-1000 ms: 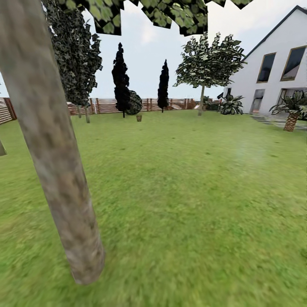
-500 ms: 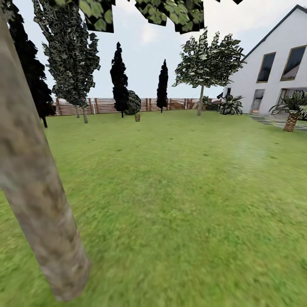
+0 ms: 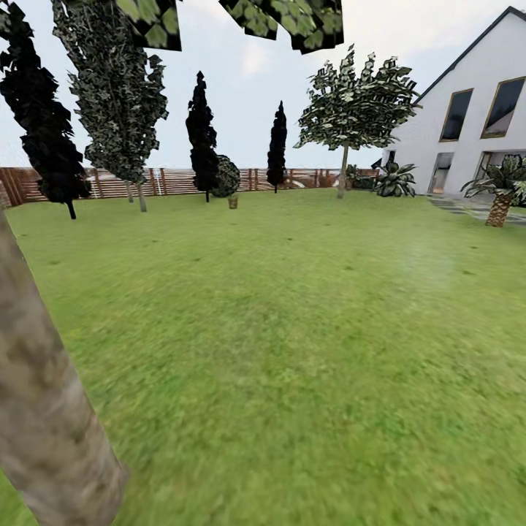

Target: Take the three Easter eggs out of the wicker basket on the lawn in the garden, then place them on the lawn next to a single tree (choose any tree) so that all three eggs are next to the same tree and none are left in the basket.

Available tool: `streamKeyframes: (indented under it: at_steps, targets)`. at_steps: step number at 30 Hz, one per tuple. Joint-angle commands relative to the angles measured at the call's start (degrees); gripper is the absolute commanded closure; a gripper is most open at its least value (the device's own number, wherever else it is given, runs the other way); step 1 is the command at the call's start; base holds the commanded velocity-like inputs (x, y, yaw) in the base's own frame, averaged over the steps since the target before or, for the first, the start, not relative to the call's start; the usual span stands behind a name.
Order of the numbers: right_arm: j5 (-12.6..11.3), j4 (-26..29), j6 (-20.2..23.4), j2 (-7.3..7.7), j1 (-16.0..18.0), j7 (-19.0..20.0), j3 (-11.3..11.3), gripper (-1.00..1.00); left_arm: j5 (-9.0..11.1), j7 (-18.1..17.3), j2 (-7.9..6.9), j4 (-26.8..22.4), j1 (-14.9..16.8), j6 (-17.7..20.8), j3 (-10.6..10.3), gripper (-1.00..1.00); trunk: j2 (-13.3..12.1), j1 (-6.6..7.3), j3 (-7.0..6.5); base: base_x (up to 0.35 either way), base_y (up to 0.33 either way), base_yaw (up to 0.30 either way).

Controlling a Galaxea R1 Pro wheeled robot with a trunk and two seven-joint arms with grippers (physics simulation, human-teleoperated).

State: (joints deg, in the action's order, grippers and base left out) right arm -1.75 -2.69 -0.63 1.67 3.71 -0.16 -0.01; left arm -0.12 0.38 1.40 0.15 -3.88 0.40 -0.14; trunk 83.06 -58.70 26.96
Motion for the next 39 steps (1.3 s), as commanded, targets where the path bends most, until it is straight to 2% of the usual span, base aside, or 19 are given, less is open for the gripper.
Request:
streamKeyframes:
  at_steps: [1,39]
  targets:
    - [-0.2,-0.1,-0.1,0.0,0.1,0.0,0.0,-1.0,0.0,0.0,0.0,0.0,0.0,0.0,0.0,-1.0,0.0,-0.03,0.04,0.282,-0.219,0.0]
    - [-0.2,-0.1,0.0,0.05,0.1,-0.1,0.0,-1.0,-0.1,-0.3,-0.09,-0.3,0.0,0.0,-0.1,-1.0,0.0,-0.03,0.04,0.311,-0.176,0.0]
